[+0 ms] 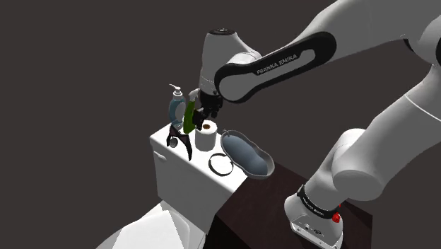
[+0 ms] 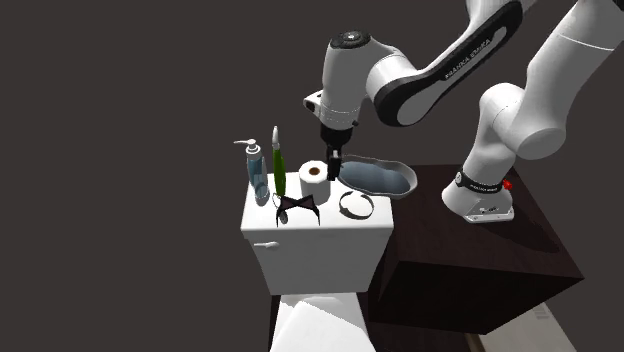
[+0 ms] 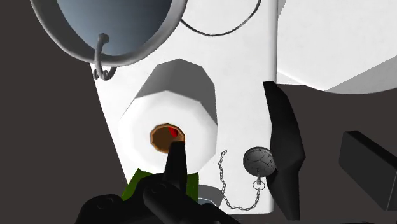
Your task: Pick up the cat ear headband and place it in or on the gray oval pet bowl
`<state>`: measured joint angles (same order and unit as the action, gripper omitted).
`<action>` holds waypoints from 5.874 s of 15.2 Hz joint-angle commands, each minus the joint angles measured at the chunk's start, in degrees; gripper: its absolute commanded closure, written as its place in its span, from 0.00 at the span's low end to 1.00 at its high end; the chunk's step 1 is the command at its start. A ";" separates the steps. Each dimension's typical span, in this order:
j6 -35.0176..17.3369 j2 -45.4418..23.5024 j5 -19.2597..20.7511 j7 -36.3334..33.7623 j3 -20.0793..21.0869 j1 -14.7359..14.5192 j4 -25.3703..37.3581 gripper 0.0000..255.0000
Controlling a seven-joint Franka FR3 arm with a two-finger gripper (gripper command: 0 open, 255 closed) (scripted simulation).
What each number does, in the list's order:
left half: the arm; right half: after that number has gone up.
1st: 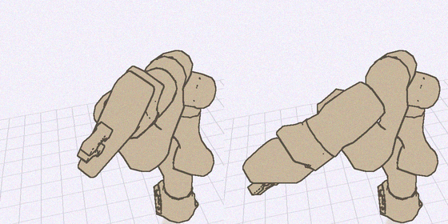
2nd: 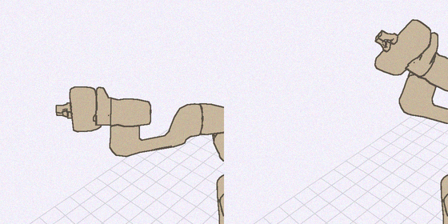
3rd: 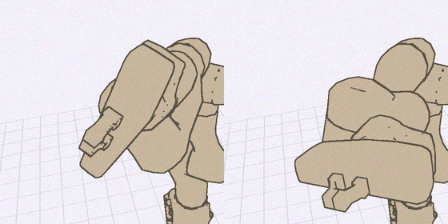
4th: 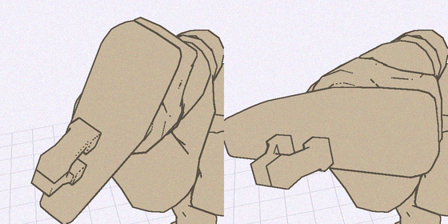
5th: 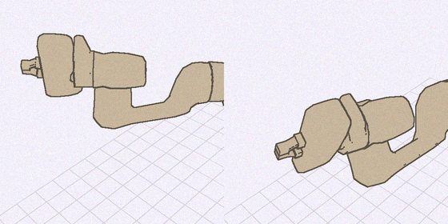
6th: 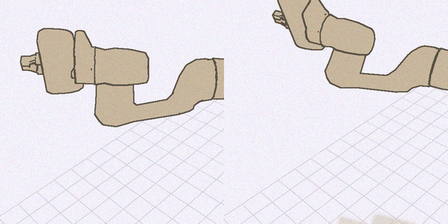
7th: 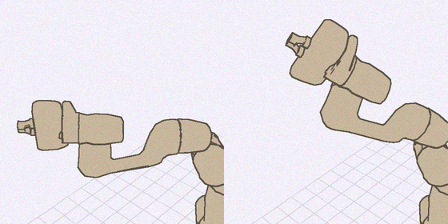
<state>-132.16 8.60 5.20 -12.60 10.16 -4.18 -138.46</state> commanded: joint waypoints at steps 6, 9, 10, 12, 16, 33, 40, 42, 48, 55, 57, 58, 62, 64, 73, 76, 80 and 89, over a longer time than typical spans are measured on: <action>-9.02 -14.80 6.61 -8.24 1.70 -0.99 8.30 0.00; -11.11 -20.18 9.48 -11.29 1.43 -2.05 12.33 0.00; -11.73 -20.82 9.83 -11.53 1.26 -2.11 12.33 0.00; -12.95 -22.12 10.55 -12.03 0.95 -2.21 12.36 0.00; -15.31 -24.81 12.05 -13.06 0.24 -2.45 12.58 0.00; -15.64 -25.18 12.25 -13.21 0.12 -2.50 12.62 1.00; -11.84 -21.67 10.00 -11.25 1.08 -1.90 13.09 1.00; -10.53 -20.56 9.29 -10.63 1.33 -1.76 13.35 1.00; -6.53 -17.46 7.34 -8.93 1.89 -1.46 14.46 1.00; -1.70 -14.31 5.46 -7.22 2.26 -1.28 16.33 1.00; -0.30 -13.51 5.00 -6.79 2.33 -1.25 16.98 1.00; 0.41 -13.12 4.78 -6.58 2.36 -1.24 17.33 1.00; 3.25 -11.69 3.98 -5.81 2.44 -1.21 18.84 1.00; 4.68 -11.04 3.63 -5.45 2.47 -1.20 19.66 1.00; 5.48 2.73 -0.24 0.82 0.10 0.40 7.57 1.00; 5.88 9.21 -1.35 3.82 -1.66 0.83 1.77 1.00; 7.42 17.94 -1.96 7.73 -4.39 1.40 -5.12 1.00; 15.15 38.12 0.41 16.64 -11.65 4.40 -16.99 1.00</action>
<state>-118.74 43.81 5.17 2.85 -0.57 -0.26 -154.32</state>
